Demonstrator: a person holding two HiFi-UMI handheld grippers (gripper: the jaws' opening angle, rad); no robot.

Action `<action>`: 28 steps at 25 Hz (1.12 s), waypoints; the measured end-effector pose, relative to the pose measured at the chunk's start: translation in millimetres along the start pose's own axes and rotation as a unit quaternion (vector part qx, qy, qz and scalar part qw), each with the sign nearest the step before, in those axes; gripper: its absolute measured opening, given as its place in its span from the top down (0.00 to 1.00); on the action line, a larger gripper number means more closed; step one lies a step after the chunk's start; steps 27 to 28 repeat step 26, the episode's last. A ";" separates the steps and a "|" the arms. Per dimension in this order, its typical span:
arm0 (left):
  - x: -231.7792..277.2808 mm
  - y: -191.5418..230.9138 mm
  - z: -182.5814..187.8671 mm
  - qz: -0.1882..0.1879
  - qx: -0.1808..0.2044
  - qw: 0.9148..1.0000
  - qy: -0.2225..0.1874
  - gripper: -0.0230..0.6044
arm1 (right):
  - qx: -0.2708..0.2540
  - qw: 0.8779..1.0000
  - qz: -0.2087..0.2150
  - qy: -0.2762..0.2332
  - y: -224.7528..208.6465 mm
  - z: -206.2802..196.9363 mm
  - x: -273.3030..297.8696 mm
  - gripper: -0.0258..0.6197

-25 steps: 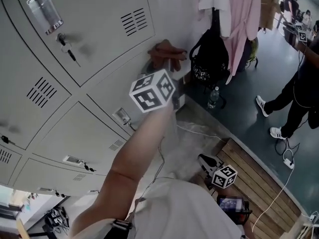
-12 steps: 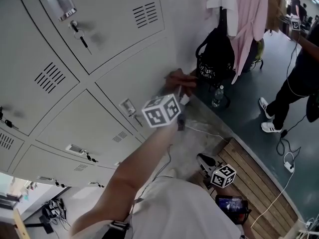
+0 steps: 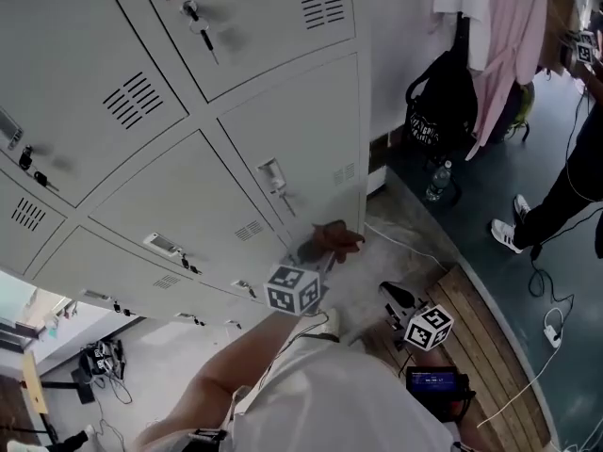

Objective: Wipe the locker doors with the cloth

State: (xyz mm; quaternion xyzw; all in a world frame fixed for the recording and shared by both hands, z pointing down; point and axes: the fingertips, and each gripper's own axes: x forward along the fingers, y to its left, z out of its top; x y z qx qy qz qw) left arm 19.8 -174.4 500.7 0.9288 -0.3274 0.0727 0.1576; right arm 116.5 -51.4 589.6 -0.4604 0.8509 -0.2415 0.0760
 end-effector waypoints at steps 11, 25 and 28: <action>-73.3 29.8 -55.1 0.036 0.008 0.999 0.014 0.78 | -0.036 0.999 0.027 -0.021 19.2 32.3 21.6 0.91; -67.2 44.7 -4.9 0.016 0.030 0.999 -0.042 0.78 | -0.058 0.998 0.020 -0.028 30.4 50.8 47.3 0.91; -66.5 45.4 -1.4 0.014 0.031 0.998 -0.044 0.78 | -0.059 0.998 0.019 -0.028 31.2 51.1 48.5 0.91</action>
